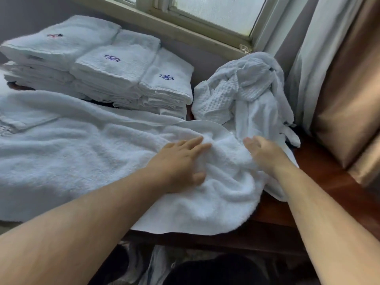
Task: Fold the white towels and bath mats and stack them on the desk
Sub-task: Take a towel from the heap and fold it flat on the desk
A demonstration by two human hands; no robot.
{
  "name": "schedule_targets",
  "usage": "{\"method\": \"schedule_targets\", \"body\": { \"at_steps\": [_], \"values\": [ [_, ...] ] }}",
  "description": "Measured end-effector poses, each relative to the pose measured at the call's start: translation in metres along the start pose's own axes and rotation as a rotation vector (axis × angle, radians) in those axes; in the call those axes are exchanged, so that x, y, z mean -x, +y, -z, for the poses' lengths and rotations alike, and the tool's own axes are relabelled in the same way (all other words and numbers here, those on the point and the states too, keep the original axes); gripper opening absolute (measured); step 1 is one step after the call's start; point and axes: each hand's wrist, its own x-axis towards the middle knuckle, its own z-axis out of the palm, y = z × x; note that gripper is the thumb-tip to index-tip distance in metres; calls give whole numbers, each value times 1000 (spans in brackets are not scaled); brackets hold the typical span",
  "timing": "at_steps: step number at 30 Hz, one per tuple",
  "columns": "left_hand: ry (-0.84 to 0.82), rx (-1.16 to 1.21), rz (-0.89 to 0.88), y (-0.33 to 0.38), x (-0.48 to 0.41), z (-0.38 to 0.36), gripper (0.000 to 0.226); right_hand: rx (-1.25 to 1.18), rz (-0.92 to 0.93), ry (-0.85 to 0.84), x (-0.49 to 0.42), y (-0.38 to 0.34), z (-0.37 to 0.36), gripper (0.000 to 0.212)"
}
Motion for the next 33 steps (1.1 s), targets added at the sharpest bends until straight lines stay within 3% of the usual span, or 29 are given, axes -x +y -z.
{"method": "schedule_targets", "body": {
  "at_steps": [4, 6, 8, 10, 13, 16, 18, 22, 24, 25, 29, 31, 33],
  "values": [
    [-4, -45, 44, -4, 7, 1, 84, -139, -80, -73, -11, -14, 3, 77],
    [3, -60, 71, -5, 8, 1, 86, -80, -78, -122, -15, -14, 9, 45],
    [-2, -62, 95, -5, 8, 1, 87, -34, -62, -162, -13, -16, 16, 32],
    [-1, -73, 127, -5, 6, 0, 86, -262, 6, -107, -11, -10, 21, 24],
    [-3, -99, 172, -5, 3, -1, 83, -869, 141, -35, 1, -1, 26, 19],
    [-26, -118, 177, -4, 3, -1, 81, -1018, 117, -114, 16, 6, 17, 21],
    [-28, -117, 180, -5, 5, -1, 80, -965, -22, 11, 16, 6, 14, 19],
    [-3, -107, 182, -4, 9, 2, 72, -1123, -439, 516, 8, 7, 22, 8],
    [-8, -108, 187, -4, 11, 4, 69, -1162, -517, 599, 5, 8, 25, 10],
    [-12, -109, 187, -4, 11, 5, 69, -1109, -511, 514, 3, 8, 26, 16],
    [-32, -108, 186, -2, 12, 6, 68, -1002, -236, -94, 13, 11, 24, 51],
    [-37, -107, 190, -2, 12, 7, 68, -903, -113, -316, 18, 17, 27, 51],
    [-43, -106, 196, -2, 13, 7, 67, -525, -82, -389, 22, 18, 28, 44]
  ]
}}
